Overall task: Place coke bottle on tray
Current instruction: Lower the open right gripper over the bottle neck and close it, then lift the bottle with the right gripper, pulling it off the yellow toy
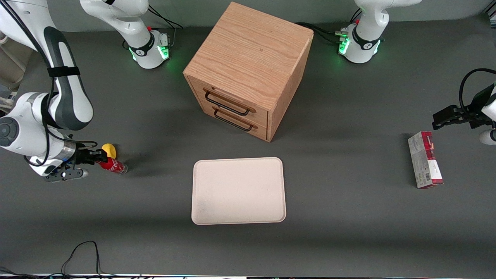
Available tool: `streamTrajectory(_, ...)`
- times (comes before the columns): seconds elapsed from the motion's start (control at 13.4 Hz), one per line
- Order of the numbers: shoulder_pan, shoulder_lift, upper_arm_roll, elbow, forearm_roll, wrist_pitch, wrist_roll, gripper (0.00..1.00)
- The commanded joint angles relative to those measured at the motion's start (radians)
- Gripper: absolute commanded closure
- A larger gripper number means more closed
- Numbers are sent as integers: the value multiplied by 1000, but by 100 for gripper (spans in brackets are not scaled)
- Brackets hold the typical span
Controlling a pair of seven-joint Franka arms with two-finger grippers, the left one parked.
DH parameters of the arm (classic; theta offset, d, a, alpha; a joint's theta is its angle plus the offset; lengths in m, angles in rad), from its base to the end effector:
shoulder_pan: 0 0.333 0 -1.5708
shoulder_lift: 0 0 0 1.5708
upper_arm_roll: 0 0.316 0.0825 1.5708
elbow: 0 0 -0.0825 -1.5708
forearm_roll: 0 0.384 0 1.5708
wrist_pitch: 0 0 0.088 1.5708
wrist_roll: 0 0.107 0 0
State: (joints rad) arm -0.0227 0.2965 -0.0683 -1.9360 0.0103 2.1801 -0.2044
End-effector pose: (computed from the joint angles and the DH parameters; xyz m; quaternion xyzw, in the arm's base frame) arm 0.6048 -0.0531 0.3292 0.9981 0.0548 -0.0264 0.0020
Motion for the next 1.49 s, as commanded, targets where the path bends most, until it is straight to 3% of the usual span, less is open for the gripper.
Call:
streamTrajectory(0.0,10,-4,-1,-9,-3,18,33,100)
streamTrajectory(0.6,10,-8,-1,29,-6,-12,42,100)
streamTrajectory(1.04,13,15,4,452,-1,-556,75,100)
streamTrajectory(1.26,13,122,21,774,0,-868,147,100)
streamTrajectory(1.41,12,193,56,967,-1,-995,189,100)
